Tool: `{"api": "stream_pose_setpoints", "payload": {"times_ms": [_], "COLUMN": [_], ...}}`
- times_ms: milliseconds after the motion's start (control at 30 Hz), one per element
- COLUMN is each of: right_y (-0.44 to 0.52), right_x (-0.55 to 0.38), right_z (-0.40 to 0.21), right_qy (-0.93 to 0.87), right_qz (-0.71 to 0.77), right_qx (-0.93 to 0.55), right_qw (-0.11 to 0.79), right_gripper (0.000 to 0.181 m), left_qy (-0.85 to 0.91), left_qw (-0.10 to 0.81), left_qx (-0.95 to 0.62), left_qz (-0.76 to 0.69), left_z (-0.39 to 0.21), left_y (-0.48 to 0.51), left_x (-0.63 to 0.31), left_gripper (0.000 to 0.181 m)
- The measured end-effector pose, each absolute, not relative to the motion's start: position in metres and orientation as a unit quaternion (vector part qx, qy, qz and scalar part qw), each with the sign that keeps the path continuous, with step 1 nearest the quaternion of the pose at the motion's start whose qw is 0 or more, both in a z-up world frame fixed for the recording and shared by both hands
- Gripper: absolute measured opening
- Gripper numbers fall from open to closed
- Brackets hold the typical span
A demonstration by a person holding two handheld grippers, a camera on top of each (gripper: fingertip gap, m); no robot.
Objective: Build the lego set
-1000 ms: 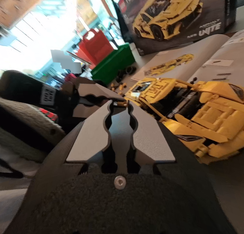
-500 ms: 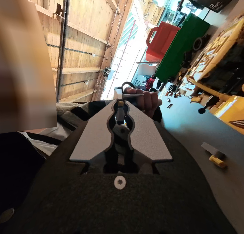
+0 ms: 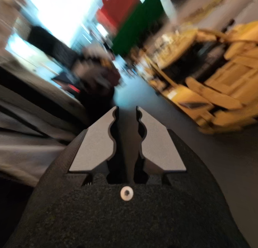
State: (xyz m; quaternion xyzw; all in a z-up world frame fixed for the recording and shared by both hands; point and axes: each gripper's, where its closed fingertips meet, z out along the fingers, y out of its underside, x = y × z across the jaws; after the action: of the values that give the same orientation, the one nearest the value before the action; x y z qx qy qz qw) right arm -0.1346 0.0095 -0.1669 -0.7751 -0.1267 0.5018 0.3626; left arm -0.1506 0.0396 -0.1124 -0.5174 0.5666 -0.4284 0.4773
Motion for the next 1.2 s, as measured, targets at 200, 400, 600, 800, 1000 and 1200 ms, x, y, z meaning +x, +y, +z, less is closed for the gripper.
{"api": "stream_pose_setpoints", "payload": {"times_ms": [200,400,600,800,1000,1200], "right_y": [-0.032,-0.022,-0.017,-0.018,-0.019,-0.005], "right_x": [-0.137,-0.139,-0.136,-0.139,-0.147,-0.147], "right_z": [-0.241,-0.241,-0.246,-0.245,-0.238,-0.234], "right_qy": [-0.261,-0.279,-0.321,-0.327,-0.373,-0.381], "right_qz": [0.276,0.190,0.099,0.121,0.174,0.216], "right_qx": [-0.882,-0.889,-0.880,-0.875,-0.843,-0.823], "right_qw": [0.278,0.309,0.335,0.334,0.347,0.362], "right_gripper": [0.016,0.023,0.010,0.014,0.016,0.021], "left_qy": [0.530,0.538,0.544,0.550,0.555,0.557], "left_qw": [0.410,0.411,0.410,0.406,0.402,0.389], "left_qx": [-0.580,-0.587,-0.584,-0.581,-0.581,-0.598], "left_qz": [-0.463,-0.444,-0.441,-0.441,-0.439,-0.426], "left_z": [-0.129,-0.135,-0.136,-0.136,-0.139,-0.148], "left_y": [0.055,0.056,0.054,0.051,0.049,0.056], "left_x": [-0.153,-0.151,-0.151,-0.150,-0.149,-0.154], "left_gripper": [0.007,0.007,0.007,0.007,0.007,0.007]}}
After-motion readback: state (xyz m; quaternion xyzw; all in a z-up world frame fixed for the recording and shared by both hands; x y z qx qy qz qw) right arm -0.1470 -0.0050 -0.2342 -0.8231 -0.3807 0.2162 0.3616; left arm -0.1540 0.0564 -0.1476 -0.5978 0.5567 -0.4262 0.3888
